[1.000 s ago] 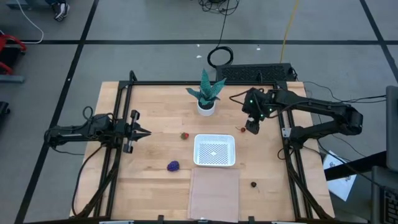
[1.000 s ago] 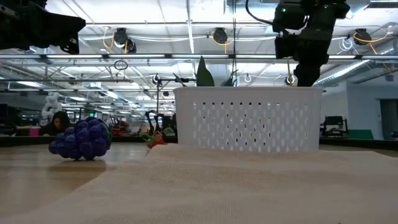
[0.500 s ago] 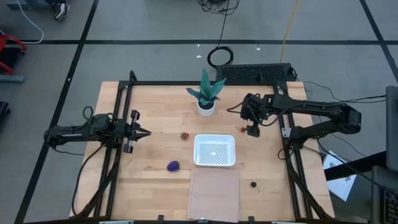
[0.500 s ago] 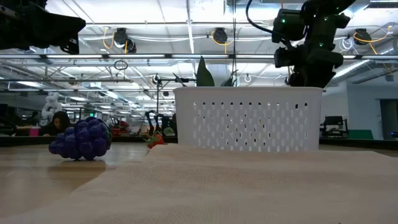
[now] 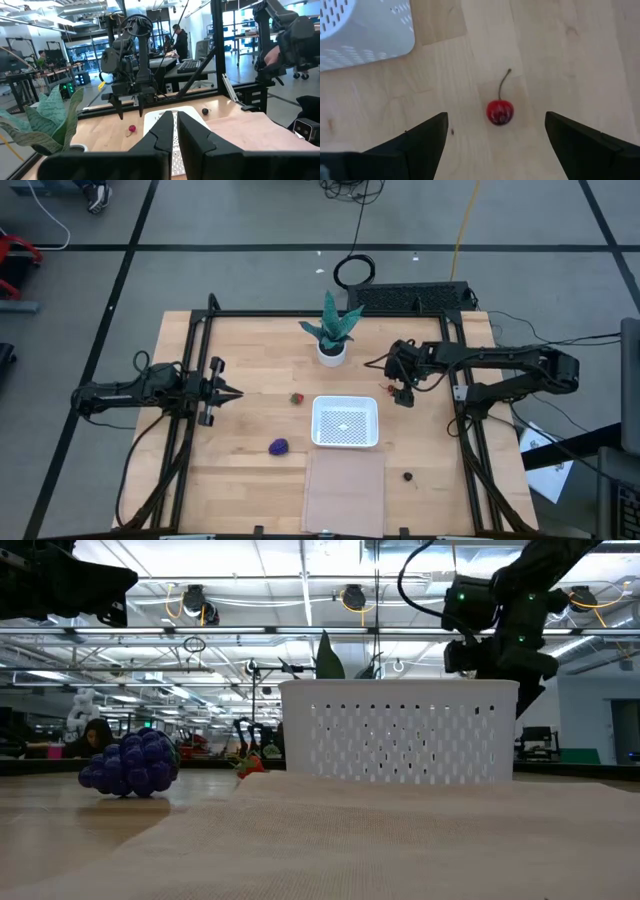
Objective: Pick and placing Produce into tupperware
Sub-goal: Put the red cherry into the basket
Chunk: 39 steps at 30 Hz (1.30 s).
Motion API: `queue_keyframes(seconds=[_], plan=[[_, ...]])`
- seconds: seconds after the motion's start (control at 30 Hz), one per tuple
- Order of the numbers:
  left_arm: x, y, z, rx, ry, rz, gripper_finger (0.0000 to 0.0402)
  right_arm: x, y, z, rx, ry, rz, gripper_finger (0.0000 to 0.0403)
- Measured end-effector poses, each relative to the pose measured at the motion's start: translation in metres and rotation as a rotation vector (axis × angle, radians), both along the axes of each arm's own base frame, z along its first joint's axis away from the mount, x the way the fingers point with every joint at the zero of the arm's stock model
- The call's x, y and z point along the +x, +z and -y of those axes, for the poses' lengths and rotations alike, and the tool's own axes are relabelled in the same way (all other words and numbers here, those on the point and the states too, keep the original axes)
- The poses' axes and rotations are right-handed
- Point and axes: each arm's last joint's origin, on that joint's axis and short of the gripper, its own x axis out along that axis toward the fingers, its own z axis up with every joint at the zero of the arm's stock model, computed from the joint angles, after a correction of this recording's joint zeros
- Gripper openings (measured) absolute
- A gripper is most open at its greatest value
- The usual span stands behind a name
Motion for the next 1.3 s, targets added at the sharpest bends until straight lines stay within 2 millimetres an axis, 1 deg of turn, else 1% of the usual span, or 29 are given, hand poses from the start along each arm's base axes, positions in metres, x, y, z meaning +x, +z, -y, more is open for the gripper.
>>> queue_keyframes(seconds=[0.33, 0.63, 0.8, 0.9, 1.3], plan=[[0.0, 0.0, 0.0, 0.0, 0.0, 0.0, 0.0028, -0.002, -0.017, -0.005, 0.002, -0.024, 0.046, 0.0325], [0.0, 0.0, 0.0, 0.0, 0.0, 0.0, 0.0028, 0.0, -0.017, -0.004, 0.016, -0.081, 0.072, 0.0325], [0.0, 0.0, 0.0, 0.0, 0.0, 0.0, 0.0028, 0.002, -0.021, -0.003, 0.021, -0.106, 0.049, 0.0325], [0.0, 0.0, 0.0, 0.0, 0.0, 0.0, 0.0028, 0.003, -0.027, -0.002, -0.001, -0.144, 0.01, 0.0325], [0.0, 0.0, 0.0, 0.0, 0.0, -0.001, 0.0028, 0.006, -0.038, 0.0, 0.008, -0.151, -0.039, 0.0325]])
